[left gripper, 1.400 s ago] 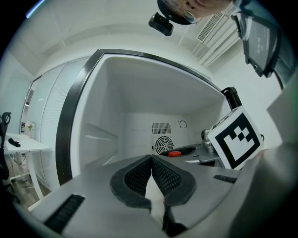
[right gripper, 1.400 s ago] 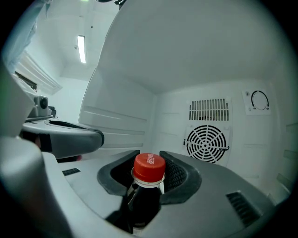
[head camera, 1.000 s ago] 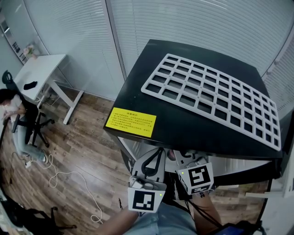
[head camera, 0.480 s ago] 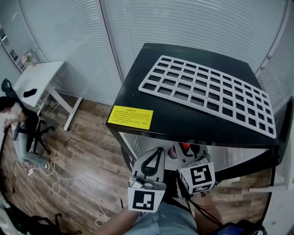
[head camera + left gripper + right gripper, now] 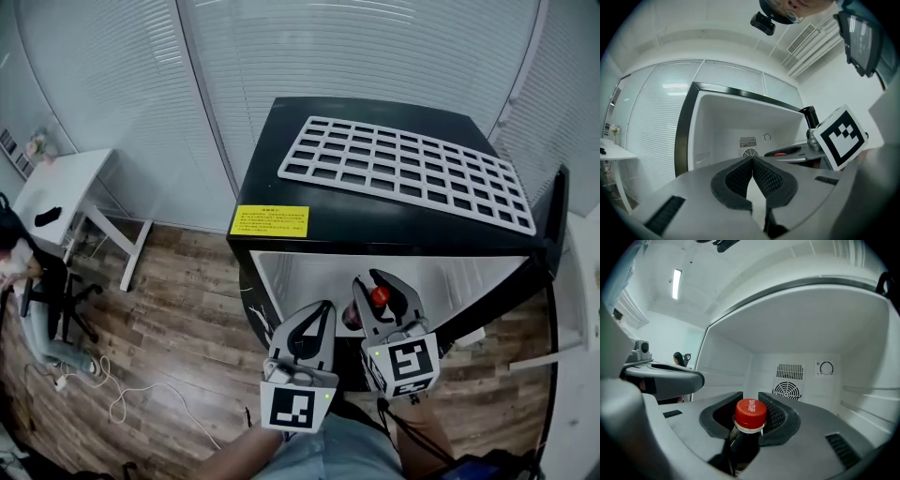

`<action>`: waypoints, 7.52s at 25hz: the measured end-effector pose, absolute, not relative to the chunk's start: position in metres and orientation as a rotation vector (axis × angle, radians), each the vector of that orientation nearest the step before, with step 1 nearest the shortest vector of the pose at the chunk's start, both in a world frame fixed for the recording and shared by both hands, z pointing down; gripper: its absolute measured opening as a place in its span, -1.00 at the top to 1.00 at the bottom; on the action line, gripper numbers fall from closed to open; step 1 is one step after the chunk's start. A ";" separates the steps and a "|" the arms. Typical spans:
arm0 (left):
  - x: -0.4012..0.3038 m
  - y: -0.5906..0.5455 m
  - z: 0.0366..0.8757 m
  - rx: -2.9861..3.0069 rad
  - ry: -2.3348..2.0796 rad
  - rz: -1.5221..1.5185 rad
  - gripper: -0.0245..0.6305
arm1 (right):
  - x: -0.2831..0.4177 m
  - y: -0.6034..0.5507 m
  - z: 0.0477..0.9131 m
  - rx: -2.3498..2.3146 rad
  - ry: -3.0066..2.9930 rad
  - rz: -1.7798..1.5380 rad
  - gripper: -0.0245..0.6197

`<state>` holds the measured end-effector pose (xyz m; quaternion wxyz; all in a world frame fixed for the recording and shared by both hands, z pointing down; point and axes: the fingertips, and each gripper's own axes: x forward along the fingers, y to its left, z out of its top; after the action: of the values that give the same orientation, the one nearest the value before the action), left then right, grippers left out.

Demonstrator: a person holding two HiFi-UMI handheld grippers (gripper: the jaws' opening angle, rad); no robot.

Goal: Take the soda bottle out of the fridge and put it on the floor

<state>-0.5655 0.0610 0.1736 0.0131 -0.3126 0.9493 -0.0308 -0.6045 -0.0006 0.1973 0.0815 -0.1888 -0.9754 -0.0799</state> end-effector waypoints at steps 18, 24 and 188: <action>-0.472 0.069 0.162 -1.358 2.750 -0.092 0.87 | -0.481 -0.001 0.175 -0.151 -3.006 -0.198 0.57; -0.437 0.051 0.173 -1.564 2.660 -0.079 0.87 | -0.432 -0.016 0.186 0.059 -2.989 -0.152 0.57; 0.216 -0.201 0.754 -3.127 1.131 -0.643 0.87 | 0.319 -0.133 0.820 1.770 -1.994 0.618 0.57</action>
<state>0.2164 -0.2013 0.7538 -0.1223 -0.9163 0.3313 -0.1886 0.3193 -0.1333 0.8203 0.2009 0.6334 -0.7138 0.2214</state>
